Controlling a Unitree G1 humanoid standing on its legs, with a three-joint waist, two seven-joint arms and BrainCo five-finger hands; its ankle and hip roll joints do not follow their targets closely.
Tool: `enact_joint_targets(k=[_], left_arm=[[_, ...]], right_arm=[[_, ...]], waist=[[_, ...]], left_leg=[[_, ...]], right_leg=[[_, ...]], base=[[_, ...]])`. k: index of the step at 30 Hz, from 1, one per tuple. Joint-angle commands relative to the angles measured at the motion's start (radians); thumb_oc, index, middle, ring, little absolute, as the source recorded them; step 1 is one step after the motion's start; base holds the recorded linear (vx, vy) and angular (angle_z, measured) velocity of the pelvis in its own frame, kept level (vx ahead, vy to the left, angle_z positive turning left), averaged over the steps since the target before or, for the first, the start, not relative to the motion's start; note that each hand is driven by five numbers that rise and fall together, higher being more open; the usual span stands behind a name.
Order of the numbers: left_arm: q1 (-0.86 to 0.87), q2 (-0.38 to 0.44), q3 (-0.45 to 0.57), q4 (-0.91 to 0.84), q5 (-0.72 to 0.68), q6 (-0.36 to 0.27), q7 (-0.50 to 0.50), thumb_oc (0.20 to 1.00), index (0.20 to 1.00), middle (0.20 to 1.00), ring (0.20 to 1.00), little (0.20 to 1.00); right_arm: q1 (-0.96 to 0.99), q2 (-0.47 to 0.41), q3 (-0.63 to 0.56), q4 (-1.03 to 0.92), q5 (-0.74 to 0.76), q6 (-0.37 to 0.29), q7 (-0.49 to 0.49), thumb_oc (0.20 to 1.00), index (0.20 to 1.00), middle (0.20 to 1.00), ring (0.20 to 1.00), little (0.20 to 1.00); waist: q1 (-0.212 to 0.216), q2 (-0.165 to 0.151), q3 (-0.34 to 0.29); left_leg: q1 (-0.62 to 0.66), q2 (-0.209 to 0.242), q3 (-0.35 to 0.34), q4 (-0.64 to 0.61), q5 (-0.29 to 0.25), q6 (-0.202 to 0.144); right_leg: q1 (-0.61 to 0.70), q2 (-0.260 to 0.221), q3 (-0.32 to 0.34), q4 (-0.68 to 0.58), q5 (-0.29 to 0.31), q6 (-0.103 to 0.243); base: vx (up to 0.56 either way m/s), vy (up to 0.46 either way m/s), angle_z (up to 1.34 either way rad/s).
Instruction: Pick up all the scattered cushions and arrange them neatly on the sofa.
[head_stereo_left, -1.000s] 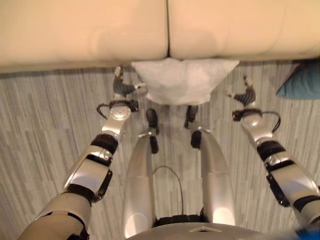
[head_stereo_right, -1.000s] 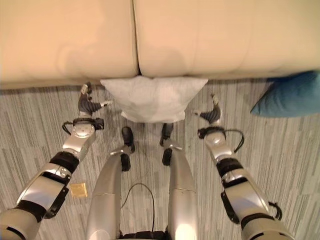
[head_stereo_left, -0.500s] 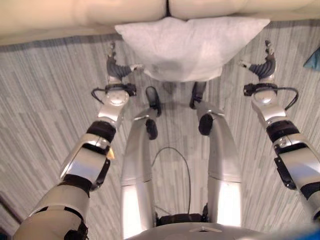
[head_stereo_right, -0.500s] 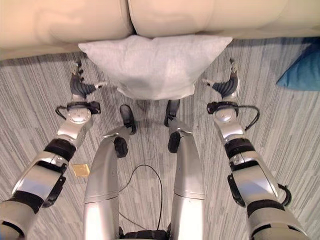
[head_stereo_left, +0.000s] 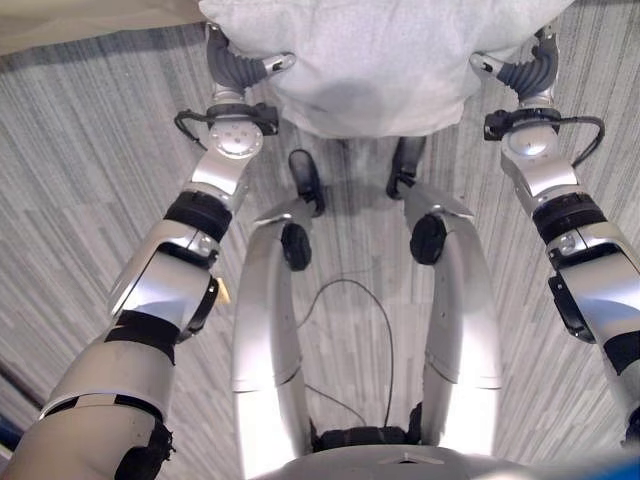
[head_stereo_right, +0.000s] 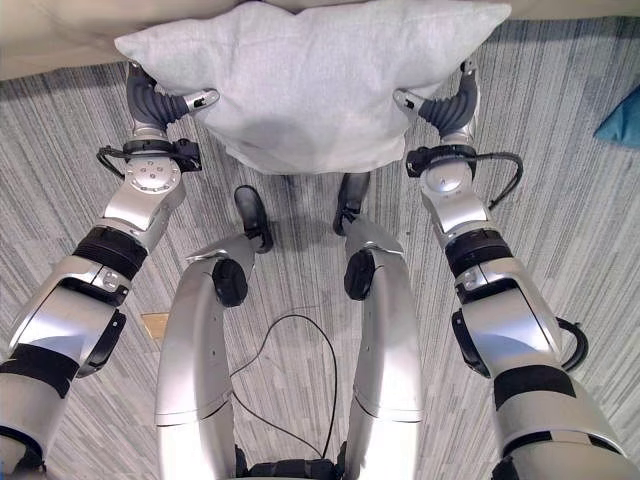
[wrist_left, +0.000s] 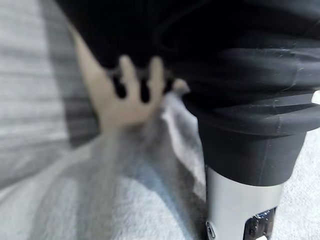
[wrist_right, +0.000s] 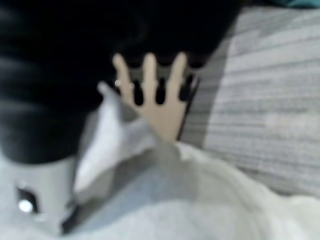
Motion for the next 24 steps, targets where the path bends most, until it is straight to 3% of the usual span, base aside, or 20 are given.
enact_joint_targets(k=[1,4,9,12,13,14,20,24], left_arm=[[-0.020,-0.048,-0.011,-0.014,-0.004,-0.006,0.008,1.000,1.000,1.000,1.000,1.000],[-0.034,-0.073,-0.022,-0.010,-0.008,-0.005,0.011,1.000,1.000,1.000,1.000,1.000],[-0.081,-0.195,-0.014,0.002,-0.082,-0.032,0.030,1.000,1.000,1.000,1.000,1.000],[-0.091,-0.205,-0.013,-0.008,-0.092,-0.040,0.028,1.000,1.000,1.000,1.000,1.000],[-0.088,-0.214,-0.005,-0.033,-0.111,-0.056,0.026,0.275,0.275,0.275,0.275,0.275],[-0.084,-0.214,0.001,-0.053,-0.117,-0.068,0.022,0.200,0.200,0.200,0.200,0.200],[-0.044,-0.183,0.032,-0.142,-0.133,-0.105,0.009,0.200,0.200,0.200,0.200,0.200],[0.009,-0.168,0.059,-0.213,-0.147,-0.124,-0.011,0.200,0.200,0.200,0.200,0.200]], right_arm=[[-0.032,0.043,0.077,-0.045,0.027,-0.041,-0.004,1.000,1.000,1.000,1.000,1.000],[-0.054,0.079,0.093,-0.052,0.032,-0.043,-0.001,1.000,1.000,1.000,1.000,1.000],[-0.116,0.220,0.129,-0.053,0.047,-0.049,0.006,1.000,1.000,1.000,1.000,1.000],[-0.124,0.245,0.143,-0.060,0.039,-0.050,0.017,1.000,1.000,1.000,1.000,1.000],[-0.123,0.258,0.147,-0.082,0.038,-0.056,0.029,0.200,0.200,0.200,0.200,0.200],[-0.121,0.257,0.148,-0.096,0.034,-0.060,0.033,0.200,0.200,0.200,0.200,0.200],[-0.091,0.211,0.113,-0.168,0.026,-0.078,0.050,0.200,0.200,0.200,0.200,0.200],[-0.047,0.163,0.075,-0.228,0.028,-0.090,0.058,0.200,0.200,0.200,0.200,0.200]], waist=[[-0.018,0.061,-0.019],[-0.016,0.063,-0.019],[-0.007,0.069,-0.019],[-0.008,0.067,-0.025],[-0.008,0.065,-0.036],[-0.009,0.063,-0.044],[-0.013,0.055,-0.113],[-0.009,0.056,-0.157]], left_leg=[[-0.016,-0.011,-0.077,-0.078,0.086,-0.060],[-0.024,-0.011,-0.085,-0.069,0.085,-0.057],[-0.034,-0.011,-0.097,-0.057,0.083,-0.054],[-0.035,-0.011,-0.099,-0.059,0.085,-0.054],[-0.035,-0.015,-0.100,-0.066,0.088,-0.055],[-0.035,-0.018,-0.101,-0.070,0.090,-0.056],[-0.015,-0.030,-0.095,-0.125,0.102,-0.062],[0.070,-0.026,-0.100,-0.219,0.115,-0.065]], right_leg=[[0.028,0.006,0.061,0.046,-0.058,0.131],[0.021,0.009,0.060,0.050,-0.058,0.130],[0.021,0.017,0.052,0.049,-0.061,0.127],[0.021,0.017,0.049,0.048,-0.060,0.125],[0.021,0.019,0.045,0.043,-0.057,0.125],[0.021,0.021,0.044,0.039,-0.055,0.126],[0.038,0.030,0.028,0.002,-0.051,0.133],[0.130,0.034,0.010,-0.076,-0.048,0.141]], base=[[0.03,-0.010,-0.01],[0.00,0.000,0.00],[0.00,0.000,0.00],[0.00,0.000,0.00],[0.00,0.000,0.00],[0.00,0.000,0.00],[0.00,-0.007,0.01],[-0.04,-0.021,0.03]])
